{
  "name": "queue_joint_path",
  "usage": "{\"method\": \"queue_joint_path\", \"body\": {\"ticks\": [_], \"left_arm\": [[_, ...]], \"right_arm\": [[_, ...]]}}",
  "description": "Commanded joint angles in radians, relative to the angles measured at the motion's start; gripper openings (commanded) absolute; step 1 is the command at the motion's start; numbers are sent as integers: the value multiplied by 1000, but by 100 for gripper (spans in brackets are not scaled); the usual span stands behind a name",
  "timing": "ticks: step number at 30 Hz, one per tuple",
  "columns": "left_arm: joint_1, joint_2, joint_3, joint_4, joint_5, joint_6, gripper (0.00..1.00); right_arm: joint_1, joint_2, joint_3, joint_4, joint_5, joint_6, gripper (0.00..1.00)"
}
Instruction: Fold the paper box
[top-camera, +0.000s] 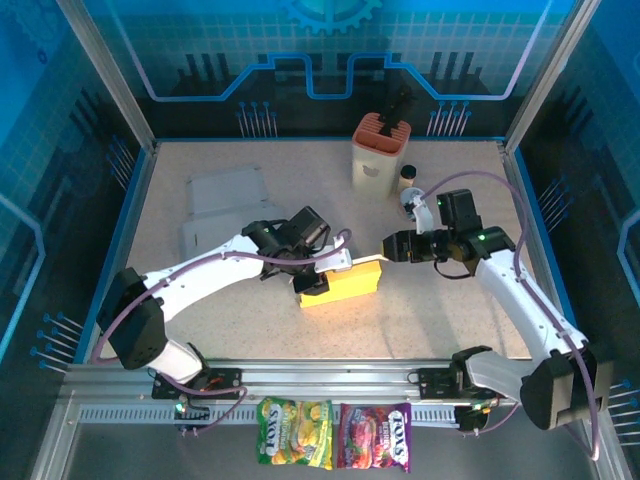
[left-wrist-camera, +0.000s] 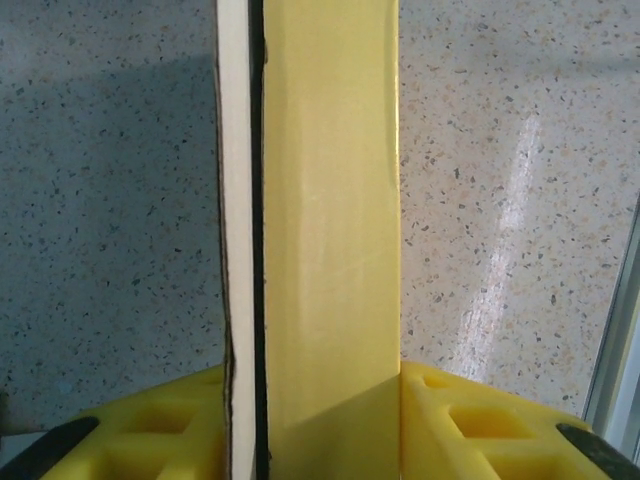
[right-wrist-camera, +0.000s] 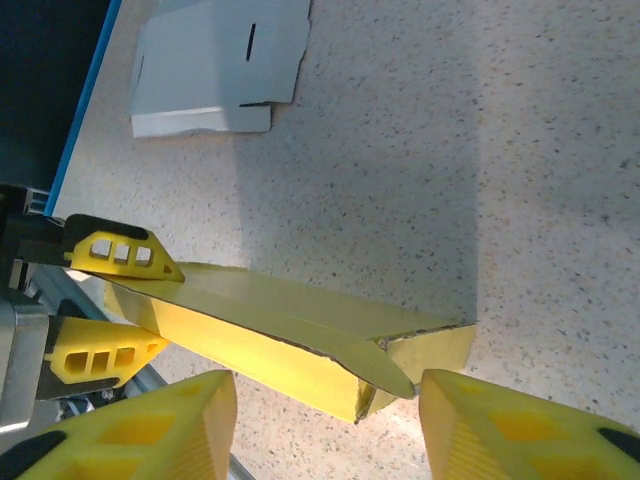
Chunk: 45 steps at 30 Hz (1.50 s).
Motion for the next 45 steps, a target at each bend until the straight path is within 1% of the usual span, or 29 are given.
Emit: {"method": "queue_joint_path", "body": {"ticks": [1, 6, 10, 16, 24, 28, 35, 39, 45], "left_arm": [[10, -13, 8, -37, 63, 42, 40], [12, -3, 13, -41, 64, 42, 40], [16, -1, 13, -37, 63, 38, 40], [17, 11, 25, -39, 71, 30, 40], [19, 26, 38, -43, 75, 28, 40], [19, 27, 39, -43, 80, 28, 40], [20, 23, 35, -44, 80, 27, 40], [20, 24, 36, -43, 86, 24, 40], [19, 23, 37, -45, 91, 21, 40]], "right_arm": [[17, 56, 43, -52, -47, -117, 55], [45, 111, 53, -44, -48, -145, 55], [75, 131, 64, -78, -60, -157, 49], [89, 78, 27, -72, -49, -126, 46], [92, 25, -8, -98, -24, -117, 45], [93, 29, -19, -104, 4, -121, 44], [117, 45, 10, -112, 60, -122, 33], [134, 53, 18, -130, 117, -128, 24], [143, 56, 37, -140, 196, -112, 16]]}}
